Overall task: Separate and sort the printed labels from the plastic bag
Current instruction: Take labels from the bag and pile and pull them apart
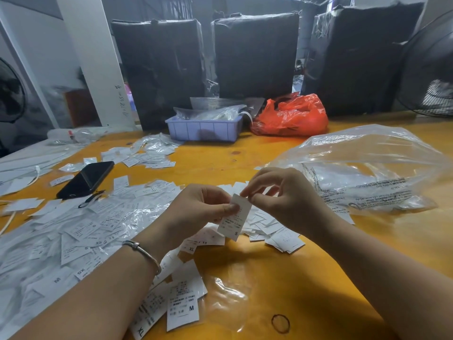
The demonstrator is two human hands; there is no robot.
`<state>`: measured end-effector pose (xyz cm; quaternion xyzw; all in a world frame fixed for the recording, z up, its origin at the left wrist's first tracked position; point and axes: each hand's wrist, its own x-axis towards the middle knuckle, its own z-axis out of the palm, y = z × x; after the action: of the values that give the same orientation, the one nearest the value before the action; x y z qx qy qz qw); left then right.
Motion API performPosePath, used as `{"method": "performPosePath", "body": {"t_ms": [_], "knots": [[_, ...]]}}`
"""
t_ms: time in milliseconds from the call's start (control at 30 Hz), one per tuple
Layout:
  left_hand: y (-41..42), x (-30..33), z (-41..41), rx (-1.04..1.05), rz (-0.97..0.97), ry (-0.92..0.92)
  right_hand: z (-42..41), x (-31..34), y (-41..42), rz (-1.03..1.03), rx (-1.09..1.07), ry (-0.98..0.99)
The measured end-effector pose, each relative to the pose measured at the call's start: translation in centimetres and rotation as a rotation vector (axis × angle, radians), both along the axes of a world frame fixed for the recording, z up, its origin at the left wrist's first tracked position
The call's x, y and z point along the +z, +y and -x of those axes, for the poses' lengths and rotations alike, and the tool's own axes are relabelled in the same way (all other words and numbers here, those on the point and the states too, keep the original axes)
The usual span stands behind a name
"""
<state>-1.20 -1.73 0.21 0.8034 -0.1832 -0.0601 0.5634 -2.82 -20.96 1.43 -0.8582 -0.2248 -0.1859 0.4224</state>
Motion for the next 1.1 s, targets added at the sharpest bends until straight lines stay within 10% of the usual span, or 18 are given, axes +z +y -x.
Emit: {"method": "performPosePath", "body": {"t_ms": [167,300,767,1100], "knots": [[0.0,0.1,0.0,0.049,0.015,-0.020,-0.2,-0.2,-0.4,0.073,0.041,0.050],[0.7,0.1,-0.6,0.164,-0.033,-0.094,-1.6,0.1,-3.0,0.267,-0.333,-0.040],[3.0,-0.3,-1.9,0.629,-0.908,-0.204,-4.8,-1.7,-9.5,0.640,-0.948,0.314],[2.0,-0.3,-1.5,0.537,-0.743,-0.349,-5.5,-2.1,-10.1,0.585,-0.970,0.218]]}}
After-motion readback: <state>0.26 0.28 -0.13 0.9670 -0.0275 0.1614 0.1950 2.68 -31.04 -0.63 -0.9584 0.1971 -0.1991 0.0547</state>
